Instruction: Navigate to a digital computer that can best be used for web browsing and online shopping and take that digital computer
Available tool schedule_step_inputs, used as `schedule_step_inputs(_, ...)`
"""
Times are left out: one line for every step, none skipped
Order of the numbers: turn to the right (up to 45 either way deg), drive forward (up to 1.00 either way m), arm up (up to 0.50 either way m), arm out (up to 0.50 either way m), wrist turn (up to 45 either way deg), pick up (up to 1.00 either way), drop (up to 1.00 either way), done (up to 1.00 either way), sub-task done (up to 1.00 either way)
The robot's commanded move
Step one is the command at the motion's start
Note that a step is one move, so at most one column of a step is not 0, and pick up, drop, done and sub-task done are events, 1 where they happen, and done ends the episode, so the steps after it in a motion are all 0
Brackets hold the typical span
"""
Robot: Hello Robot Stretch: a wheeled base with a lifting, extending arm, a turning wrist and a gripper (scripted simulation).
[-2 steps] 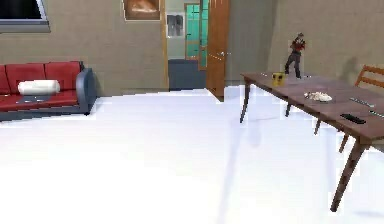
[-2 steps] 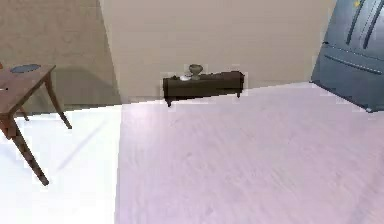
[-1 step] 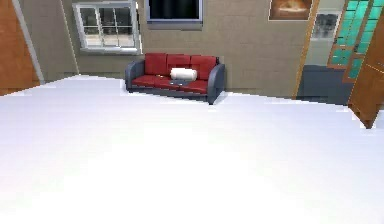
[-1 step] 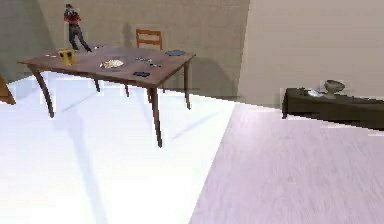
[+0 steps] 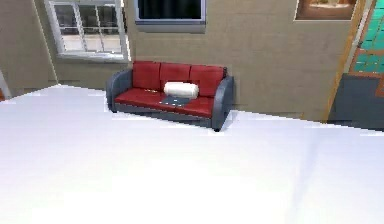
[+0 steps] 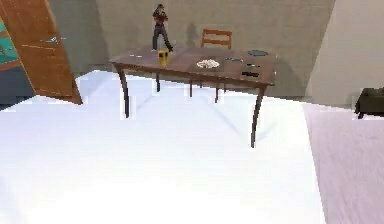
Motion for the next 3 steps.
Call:
schedule_step_inputs(0.0,1.0,0.0,0.0,0.0,0.0,0.0,0.0,0.0)
schedule_step_inputs(0.0,0.85,0.0,0.0,0.0,0.0,0.0,0.0,0.0)
schedule_step_inputs(-45.0,0.0,0.0,0.0,0.0,0.0,0.0,0.0,0.0)
